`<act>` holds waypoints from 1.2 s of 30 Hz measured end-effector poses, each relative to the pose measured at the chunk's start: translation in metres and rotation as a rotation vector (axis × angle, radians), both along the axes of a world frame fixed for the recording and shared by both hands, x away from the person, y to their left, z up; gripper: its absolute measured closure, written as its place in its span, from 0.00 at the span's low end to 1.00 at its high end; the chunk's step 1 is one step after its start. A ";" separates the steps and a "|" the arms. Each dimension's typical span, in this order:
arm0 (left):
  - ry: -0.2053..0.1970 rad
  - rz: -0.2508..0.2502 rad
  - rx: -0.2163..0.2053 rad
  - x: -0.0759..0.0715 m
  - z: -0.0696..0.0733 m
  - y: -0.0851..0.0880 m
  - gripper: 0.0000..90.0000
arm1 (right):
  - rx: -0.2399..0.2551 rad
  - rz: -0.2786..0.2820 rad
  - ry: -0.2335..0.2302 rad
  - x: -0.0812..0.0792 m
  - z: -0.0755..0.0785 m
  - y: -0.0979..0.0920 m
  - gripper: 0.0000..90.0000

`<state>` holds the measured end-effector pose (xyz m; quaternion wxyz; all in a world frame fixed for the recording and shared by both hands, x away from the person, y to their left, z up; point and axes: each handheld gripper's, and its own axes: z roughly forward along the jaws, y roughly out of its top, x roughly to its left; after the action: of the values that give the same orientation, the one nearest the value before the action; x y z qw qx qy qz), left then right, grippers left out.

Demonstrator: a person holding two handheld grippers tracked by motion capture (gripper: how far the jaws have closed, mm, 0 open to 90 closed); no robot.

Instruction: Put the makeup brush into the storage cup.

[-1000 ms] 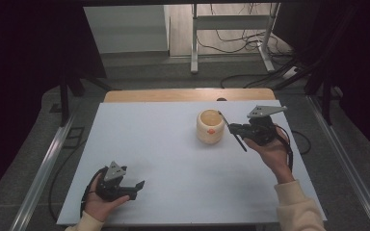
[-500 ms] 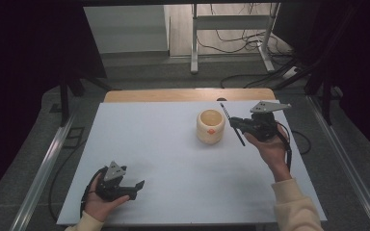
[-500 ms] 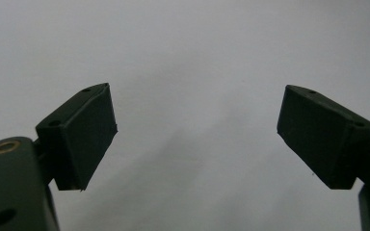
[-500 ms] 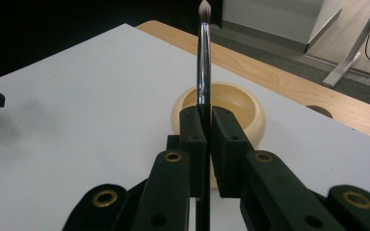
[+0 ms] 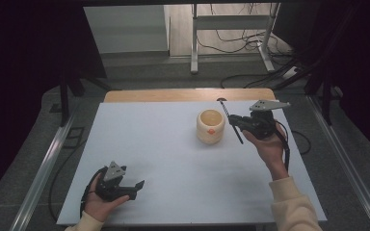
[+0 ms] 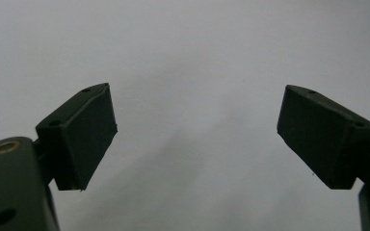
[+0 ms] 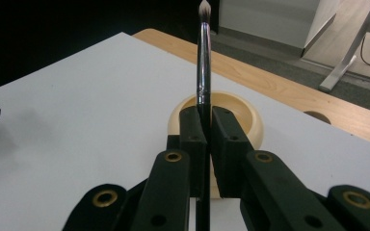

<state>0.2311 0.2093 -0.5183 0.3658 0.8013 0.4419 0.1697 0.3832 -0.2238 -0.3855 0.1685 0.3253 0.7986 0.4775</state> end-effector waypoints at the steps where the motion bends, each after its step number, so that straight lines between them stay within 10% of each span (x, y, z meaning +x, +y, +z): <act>1: 0.000 0.000 0.000 0.000 0.000 0.000 0.16 | 0.003 -0.001 -0.006 0.000 0.001 0.000 0.93; 36: 0.003 -0.003 -0.011 0.001 -0.001 0.000 0.16 | 0.049 -0.035 -0.018 0.031 0.014 0.020 0.93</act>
<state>0.2326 0.2091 -0.5192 0.3700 0.8001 0.4422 0.1656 0.4146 -0.2038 -0.3715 0.1759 0.3390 0.7793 0.4968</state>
